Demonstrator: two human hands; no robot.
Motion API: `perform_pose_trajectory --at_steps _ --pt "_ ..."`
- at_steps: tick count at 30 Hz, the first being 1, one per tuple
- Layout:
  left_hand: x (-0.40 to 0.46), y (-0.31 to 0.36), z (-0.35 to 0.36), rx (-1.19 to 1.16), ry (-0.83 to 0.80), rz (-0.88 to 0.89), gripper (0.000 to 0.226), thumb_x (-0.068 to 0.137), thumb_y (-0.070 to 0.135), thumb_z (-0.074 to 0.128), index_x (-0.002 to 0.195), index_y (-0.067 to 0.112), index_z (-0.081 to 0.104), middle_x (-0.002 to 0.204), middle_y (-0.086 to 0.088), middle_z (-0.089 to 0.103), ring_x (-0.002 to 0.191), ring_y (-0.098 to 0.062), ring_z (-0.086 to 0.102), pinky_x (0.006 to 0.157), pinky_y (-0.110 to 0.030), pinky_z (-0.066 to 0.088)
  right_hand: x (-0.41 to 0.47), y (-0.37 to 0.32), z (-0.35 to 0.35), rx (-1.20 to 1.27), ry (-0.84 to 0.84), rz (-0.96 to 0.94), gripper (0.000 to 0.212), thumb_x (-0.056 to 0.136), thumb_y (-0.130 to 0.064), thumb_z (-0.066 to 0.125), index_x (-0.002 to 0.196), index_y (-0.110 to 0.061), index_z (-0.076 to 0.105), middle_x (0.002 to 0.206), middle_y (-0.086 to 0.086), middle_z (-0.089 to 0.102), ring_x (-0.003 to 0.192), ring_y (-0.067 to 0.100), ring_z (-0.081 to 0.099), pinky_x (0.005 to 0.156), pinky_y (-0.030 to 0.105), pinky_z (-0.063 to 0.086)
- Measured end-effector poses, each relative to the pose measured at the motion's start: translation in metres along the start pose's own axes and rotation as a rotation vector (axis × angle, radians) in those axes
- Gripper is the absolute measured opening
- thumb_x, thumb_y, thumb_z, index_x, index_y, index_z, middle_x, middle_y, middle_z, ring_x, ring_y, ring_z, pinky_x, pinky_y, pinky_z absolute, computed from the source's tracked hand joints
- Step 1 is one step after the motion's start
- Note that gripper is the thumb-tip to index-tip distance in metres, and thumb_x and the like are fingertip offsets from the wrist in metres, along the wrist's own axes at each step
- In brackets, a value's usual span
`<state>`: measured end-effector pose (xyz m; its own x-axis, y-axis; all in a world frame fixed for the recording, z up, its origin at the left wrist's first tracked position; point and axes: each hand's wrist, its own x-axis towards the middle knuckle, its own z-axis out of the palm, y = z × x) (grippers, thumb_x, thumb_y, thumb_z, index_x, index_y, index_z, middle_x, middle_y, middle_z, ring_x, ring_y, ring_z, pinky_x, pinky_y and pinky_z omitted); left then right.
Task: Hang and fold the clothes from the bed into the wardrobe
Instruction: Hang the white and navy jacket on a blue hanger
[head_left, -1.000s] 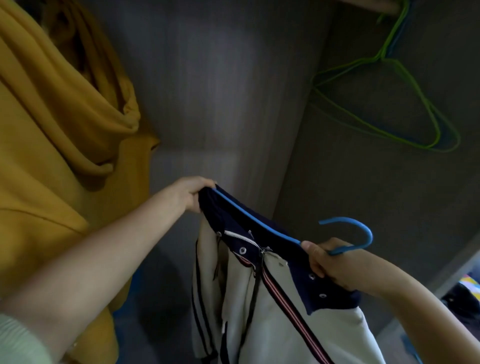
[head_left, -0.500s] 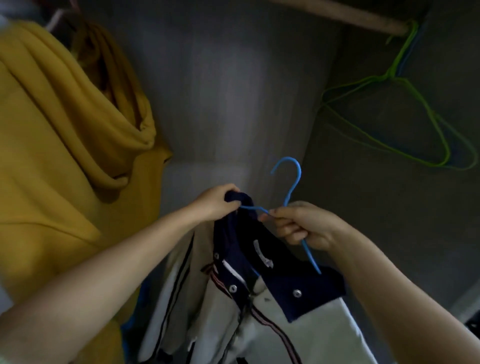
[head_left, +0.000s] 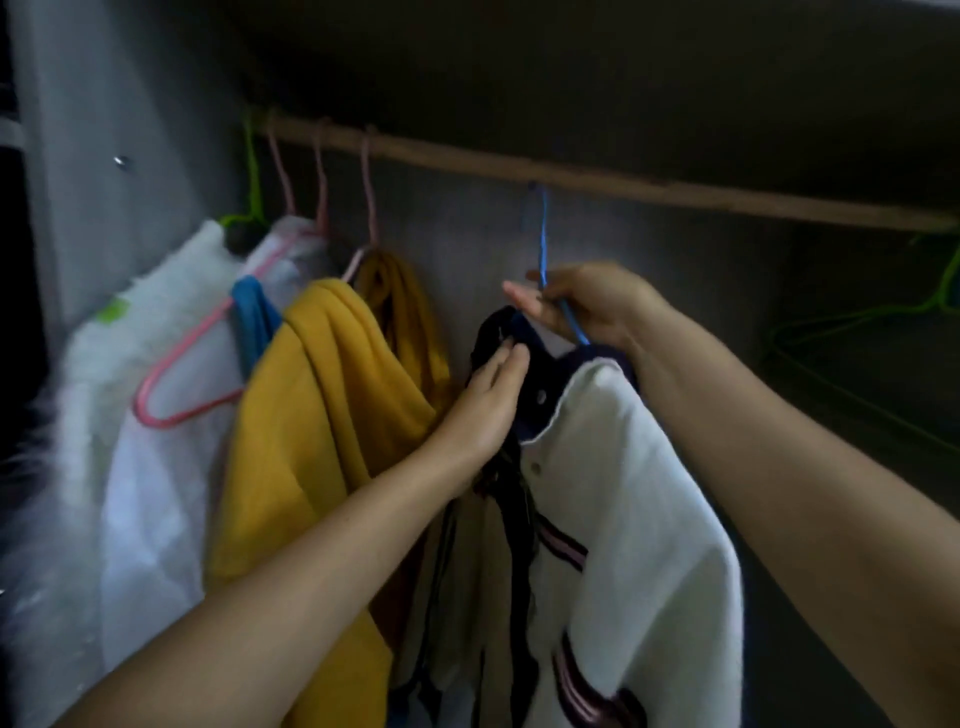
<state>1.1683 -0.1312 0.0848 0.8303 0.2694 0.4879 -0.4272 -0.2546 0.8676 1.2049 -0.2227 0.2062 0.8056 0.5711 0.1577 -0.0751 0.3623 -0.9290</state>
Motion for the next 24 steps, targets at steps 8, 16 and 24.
perform_pose_trajectory --at_steps 8,16,24 --pt "0.012 0.084 -0.047 -0.291 0.166 0.022 0.043 0.105 0.016 0.014 0.13 -0.006 0.041 0.11 -0.002 0.053 0.1 0.005 0.061 0.07 -0.013 0.044 0.054 -0.013 0.084 -0.298 0.003 -0.285 0.027 0.095 0.016 0.033 0.119 0.007 0.034 0.095 0.031 0.053 0.039 0.015 0.062 0.037 0.027 0.052" --pt "-0.012 0.071 -0.084 0.056 0.125 -0.055 0.062 0.092 0.009 0.05 0.146 0.032 0.031 0.13 0.003 0.055 0.106 -0.012 0.058 0.083 -0.02 0.048 0.103 0.027 0.086 -0.657 0.147 -0.291 0.031 0.096 -0.004 0.042 0.123 0.008 0.049 0.116 0.025 0.061 0.096 0.033 0.066 0.09 0.046 0.053" --pt "-0.018 0.068 -0.102 0.542 0.082 0.01 0.072 0.092 0.006 0.047 0.152 0.025 0.013 0.153 0.001 0.029 0.128 -0.011 0.037 0.087 -0.008 0.031 0.095 0.045 0.074 -0.803 0.133 -0.452 0.043 0.101 -0.03 0.042 0.133 -0.002 0.047 0.12 0.015 0.06 0.108 0.027 0.058 0.085 0.029 0.048"
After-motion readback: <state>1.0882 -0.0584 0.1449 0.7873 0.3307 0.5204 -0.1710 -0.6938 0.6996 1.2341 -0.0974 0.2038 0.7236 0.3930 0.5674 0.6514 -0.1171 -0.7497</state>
